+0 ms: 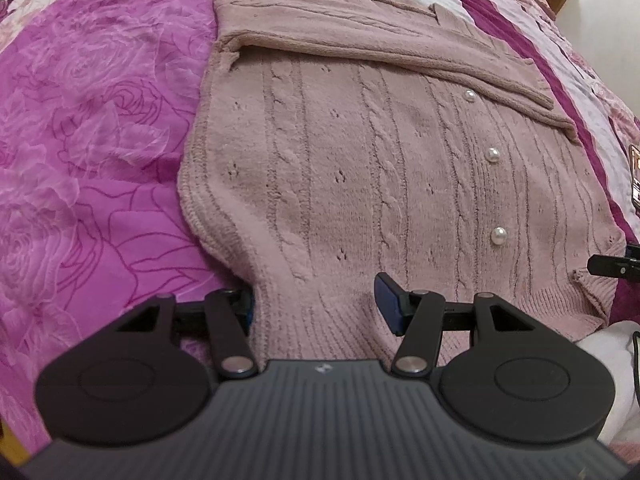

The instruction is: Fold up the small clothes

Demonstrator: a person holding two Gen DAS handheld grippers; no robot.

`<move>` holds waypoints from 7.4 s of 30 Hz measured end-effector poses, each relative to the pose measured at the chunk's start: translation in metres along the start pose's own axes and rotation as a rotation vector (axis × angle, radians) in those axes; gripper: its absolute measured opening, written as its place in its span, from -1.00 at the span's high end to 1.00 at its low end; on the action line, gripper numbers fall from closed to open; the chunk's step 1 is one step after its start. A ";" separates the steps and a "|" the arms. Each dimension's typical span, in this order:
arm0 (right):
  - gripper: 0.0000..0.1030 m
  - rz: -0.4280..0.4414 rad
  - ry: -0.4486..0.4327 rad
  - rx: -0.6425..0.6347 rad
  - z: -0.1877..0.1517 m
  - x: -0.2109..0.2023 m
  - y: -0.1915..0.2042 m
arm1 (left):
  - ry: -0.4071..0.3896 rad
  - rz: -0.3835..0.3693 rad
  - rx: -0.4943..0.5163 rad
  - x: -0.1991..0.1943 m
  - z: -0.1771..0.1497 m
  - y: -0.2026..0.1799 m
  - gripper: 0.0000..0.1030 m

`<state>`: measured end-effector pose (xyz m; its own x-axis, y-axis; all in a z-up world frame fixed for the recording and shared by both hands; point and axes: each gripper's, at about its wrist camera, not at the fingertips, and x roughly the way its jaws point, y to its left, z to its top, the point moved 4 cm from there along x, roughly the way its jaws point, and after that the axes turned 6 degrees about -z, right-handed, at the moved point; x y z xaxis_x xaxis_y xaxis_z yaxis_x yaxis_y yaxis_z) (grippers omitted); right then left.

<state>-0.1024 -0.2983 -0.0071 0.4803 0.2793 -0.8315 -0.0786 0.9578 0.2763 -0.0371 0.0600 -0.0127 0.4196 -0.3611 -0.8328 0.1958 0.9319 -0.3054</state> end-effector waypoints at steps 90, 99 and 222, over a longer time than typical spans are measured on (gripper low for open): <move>-0.34 -0.312 -0.575 0.215 0.141 0.014 -0.004 | -0.399 0.044 -0.234 0.009 0.136 0.044 0.40; -0.34 -0.326 -0.475 0.116 0.152 0.051 0.027 | -0.375 0.033 -0.220 0.014 0.123 0.033 0.40; -0.58 -0.063 -0.445 0.379 0.191 0.050 -0.072 | -0.279 0.219 -0.147 0.031 0.187 0.030 0.06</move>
<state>0.0942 -0.3662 0.0236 0.8010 0.0885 -0.5921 0.2409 0.8577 0.4541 0.1475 0.0699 0.0387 0.6667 -0.1295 -0.7340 -0.0459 0.9758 -0.2139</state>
